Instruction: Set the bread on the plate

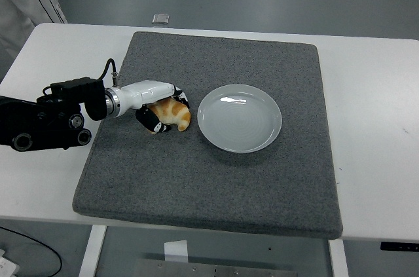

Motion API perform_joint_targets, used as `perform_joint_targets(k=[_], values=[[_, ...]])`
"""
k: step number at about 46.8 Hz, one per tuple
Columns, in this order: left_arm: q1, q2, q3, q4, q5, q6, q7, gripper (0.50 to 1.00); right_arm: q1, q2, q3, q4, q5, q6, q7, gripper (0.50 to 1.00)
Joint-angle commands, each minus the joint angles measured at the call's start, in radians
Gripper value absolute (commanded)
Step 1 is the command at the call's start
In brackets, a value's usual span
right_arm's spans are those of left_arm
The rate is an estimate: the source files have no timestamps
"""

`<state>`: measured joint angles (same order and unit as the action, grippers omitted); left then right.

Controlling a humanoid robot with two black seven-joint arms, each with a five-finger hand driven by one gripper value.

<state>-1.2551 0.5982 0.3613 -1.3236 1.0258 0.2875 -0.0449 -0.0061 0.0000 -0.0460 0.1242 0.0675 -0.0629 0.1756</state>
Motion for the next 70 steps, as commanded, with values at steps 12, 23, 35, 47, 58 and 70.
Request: perform_joint_targets(k=[12,23,35,47,58,70], values=[[-0.007,0.006,0.001,0.0,0.0,-0.001,-0.012,0.707,0.0,0.0,0.0,0.0,0.0,0.0,0.001,0.932],[-0.017,0.014,0.002,-0.002,0.01,-0.001,-0.012,0.545,0.0,0.0,0.0,0.0,0.0,0.0,0.001,0.932],[-0.027,0.029,0.002,-0.002,0.102,-0.004,-0.01,0.5,0.0,0.0,0.0,0.0,0.0,0.0,-0.001,0.932],[-0.099,0.071,0.001,0.0,0.106,-0.01,-0.013,0.5,0.0,0.0,0.0,0.0,0.0,0.0,0.001,0.932],[-0.182,0.1,-0.007,-0.003,0.094,-0.079,-0.021,0.5,0.0,0.0,0.0,0.0,0.0,0.0,-0.001,0.932],[-0.277,0.126,-0.039,-0.013,0.085,-0.131,-0.032,0.5,0.0,0.0,0.0,0.0,0.0,0.0,0.001,0.932]])
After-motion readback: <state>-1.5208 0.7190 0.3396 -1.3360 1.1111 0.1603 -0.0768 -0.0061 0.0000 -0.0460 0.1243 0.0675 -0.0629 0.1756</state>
